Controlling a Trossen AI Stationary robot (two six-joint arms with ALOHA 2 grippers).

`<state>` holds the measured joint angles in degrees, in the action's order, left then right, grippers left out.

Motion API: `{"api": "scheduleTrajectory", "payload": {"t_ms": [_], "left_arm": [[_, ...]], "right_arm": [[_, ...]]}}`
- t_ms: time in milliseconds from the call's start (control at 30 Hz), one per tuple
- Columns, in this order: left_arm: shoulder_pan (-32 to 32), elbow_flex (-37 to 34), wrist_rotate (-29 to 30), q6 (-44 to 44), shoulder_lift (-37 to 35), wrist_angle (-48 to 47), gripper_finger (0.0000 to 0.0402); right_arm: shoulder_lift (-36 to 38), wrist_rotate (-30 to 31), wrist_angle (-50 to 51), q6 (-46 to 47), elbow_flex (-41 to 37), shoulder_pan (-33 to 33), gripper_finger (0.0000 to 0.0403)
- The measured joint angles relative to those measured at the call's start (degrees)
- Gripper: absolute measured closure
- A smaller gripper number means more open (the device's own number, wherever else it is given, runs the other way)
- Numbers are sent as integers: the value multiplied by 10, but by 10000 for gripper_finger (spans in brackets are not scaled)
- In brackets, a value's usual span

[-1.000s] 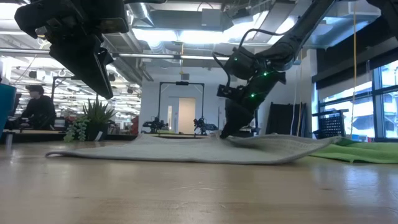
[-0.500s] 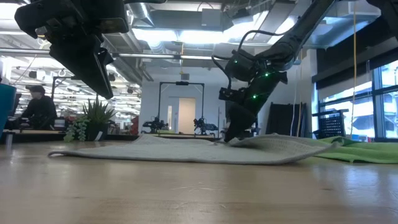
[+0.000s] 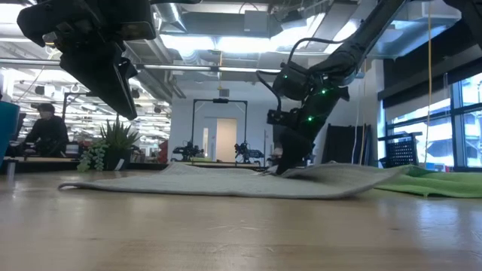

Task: Fold microfiber towels
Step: Fold the gray microfiber cloth

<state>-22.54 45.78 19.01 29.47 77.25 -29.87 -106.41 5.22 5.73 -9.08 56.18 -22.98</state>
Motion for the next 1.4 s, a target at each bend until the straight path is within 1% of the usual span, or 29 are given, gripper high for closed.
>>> {"api": "scheduleTrajectory", "payload": {"t_ms": [67, 200, 400, 500, 600, 733, 833, 933, 1033, 1100, 1233, 1400], "left_arm": [[0, 0, 0, 0, 0, 0, 310], [0, 0, 0, 0, 0, 0, 310], [0, 0, 0, 1, 0, 0, 310], [0, 0, 0, 1, 0, 0, 310], [0, 0, 0, 2, 0, 0, 310], [0, 0, 0, 4, 0, 0, 310], [0, 0, 0, 4, 0, 0, 310], [0, 0, 0, 4, 0, 0, 310], [0, 0, 6, 4, 0, 0, 310], [0, 0, 13, 4, 0, 0, 310], [0, 0, 19, 4, 0, 0, 310], [0, 0, 43, 4, 0, 0, 310]], "right_arm": [[0, 7, 0, 0, 0, 0, 345], [0, 7, 0, 2, 0, 0, 393], [2, 8, 0, 1, 0, 1, 399], [18, 11, 1, 2, 0, 1, 399], [33, 35, 8, 14, 0, 1, 400], [44, 87, 43, 23, 0, 1, 401], [46, 74, 63, 39, 0, 2, 401], [47, 67, 62, 41, 0, 27, 401], [47, 52, 67, 42, 0, 62, 401], [47, 53, 81, 46, 0, 88, 401], [47, 102, 91, 75, 0, 140, 396], [47, 117, 92, 89, 0, 185, 378]]}}
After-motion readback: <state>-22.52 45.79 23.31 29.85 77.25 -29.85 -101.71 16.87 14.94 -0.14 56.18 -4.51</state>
